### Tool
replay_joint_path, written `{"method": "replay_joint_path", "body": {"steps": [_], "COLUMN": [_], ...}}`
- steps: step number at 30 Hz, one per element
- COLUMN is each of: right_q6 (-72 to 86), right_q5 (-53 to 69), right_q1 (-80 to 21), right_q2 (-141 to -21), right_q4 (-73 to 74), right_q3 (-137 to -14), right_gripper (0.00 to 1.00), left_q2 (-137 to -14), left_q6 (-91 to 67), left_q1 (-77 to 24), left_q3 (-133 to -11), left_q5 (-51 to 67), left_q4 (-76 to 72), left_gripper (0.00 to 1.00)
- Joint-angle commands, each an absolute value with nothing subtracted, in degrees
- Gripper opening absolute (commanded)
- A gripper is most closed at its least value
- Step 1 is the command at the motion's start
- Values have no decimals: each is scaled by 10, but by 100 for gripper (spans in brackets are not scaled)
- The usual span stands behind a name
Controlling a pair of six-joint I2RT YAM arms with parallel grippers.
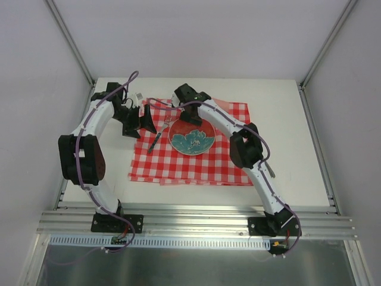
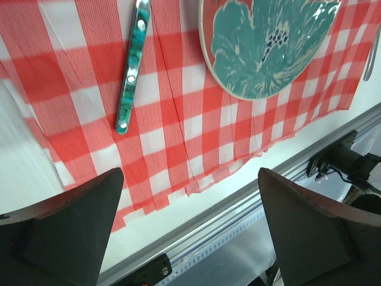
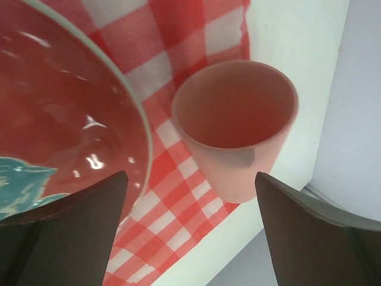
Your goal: Set the dinner table for one person
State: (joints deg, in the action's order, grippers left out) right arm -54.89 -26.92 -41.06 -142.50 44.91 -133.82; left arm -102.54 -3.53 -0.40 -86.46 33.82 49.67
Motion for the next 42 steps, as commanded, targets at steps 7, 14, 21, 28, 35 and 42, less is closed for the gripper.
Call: {"method": "replay_joint_path", "body": {"steps": [7,14,21,28,35,42], "right_q6": [-515,-517,-530,-539,-620,-642], "right_q5": [-228,-115,-30,-6,18,75], "right_q1": [-342,-285,-241,-221,-210,-195], "right_q2": [-1359,-1398,-1419,-1388,-1329,-1365], "right_q4": [460,539,541,505,425,440], "right_q3": [-1326,-1345,-1355,-1299,-1249,-1368], "right_gripper": [100,99,94,97,97,97], "left_q2": [-924,-949,-985,-1027,-1041,-1052], "left_q6": [-37,-5,50,103,140,149], "left_q1": [-12,-12,-13,-23,-32,-45], "left_q3": [-772,-852,-867,-893,-877,-870], "left_q5": [361,317,283,174,169,135], "left_q4": [465,512,564,603,629,629], "left_gripper": [98,98,94,95,96,97]}}
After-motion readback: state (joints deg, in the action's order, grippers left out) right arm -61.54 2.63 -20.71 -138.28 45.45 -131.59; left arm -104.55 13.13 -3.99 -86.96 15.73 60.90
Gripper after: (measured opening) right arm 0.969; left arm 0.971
